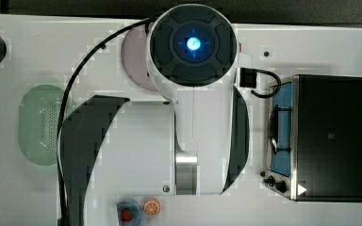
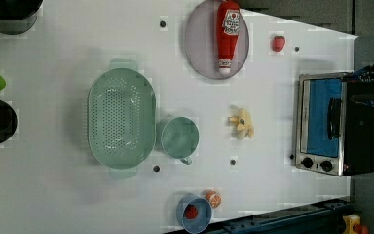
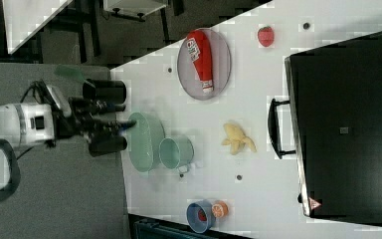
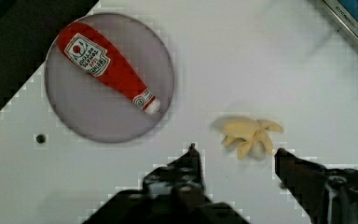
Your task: Pick Banana and place it in mug.
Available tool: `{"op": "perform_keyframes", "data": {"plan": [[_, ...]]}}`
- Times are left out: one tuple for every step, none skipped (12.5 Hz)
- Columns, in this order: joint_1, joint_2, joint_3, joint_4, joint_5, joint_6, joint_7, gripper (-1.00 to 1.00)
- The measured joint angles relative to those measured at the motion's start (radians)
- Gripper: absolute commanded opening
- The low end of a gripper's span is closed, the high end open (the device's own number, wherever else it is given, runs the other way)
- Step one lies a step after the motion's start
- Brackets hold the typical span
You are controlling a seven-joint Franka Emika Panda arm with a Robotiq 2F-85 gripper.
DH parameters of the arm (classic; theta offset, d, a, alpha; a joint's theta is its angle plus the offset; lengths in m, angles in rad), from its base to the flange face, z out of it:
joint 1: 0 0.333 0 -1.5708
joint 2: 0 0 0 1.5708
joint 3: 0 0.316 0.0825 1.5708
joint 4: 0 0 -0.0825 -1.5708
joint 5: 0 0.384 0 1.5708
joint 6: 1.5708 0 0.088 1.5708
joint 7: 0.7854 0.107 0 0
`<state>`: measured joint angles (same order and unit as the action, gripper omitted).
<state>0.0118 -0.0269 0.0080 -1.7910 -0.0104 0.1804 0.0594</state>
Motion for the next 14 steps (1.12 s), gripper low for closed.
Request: {"op": "perform_keyframes", "data": {"plan": [[-0.004,-0.073,0.001,-0.083,0.000,-0.118,0.003,0.59],[-0.004,-0.162,-0.004,-0.157,0.000,-0.205,0.008,0.80],[-0.009,-0.241,-0.006,-0.192,0.000,-0.226,0.010,1.00],[-0.022,-0.299,-0.005,-0.189,0.008,-0.219,0.010,1.00],[-0.031,-0.336,-0.005,-0.173,0.016,-0.208,0.010,1.00],[-0.034,-0.355,-0.006,-0.147,0.008,-0.191,0.011,1.00],[-0.034,-0.361,-0.006,-0.134,0.003,-0.159,0.012,1.00],[-0.041,-0.360,-0.005,-0.144,0.003,-0.132,0.012,1.00],[-0.048,-0.352,-0.006,-0.176,0.019,-0.089,0.008,1.00],[-0.048,-0.335,-0.012,-0.223,0.031,-0.028,0.005,1.00],[-0.044,-0.298,-0.012,-0.270,0.012,0.033,0.004,1.00],[-0.036,-0.254,-0.017,-0.330,0.009,0.119,-0.004,1.00],[-0.031,-0.207,-0.019,-0.396,0.017,0.199,-0.021,1.00],[-0.027,-0.159,-0.016,-0.459,0.012,0.251,-0.046,1.00]]}}
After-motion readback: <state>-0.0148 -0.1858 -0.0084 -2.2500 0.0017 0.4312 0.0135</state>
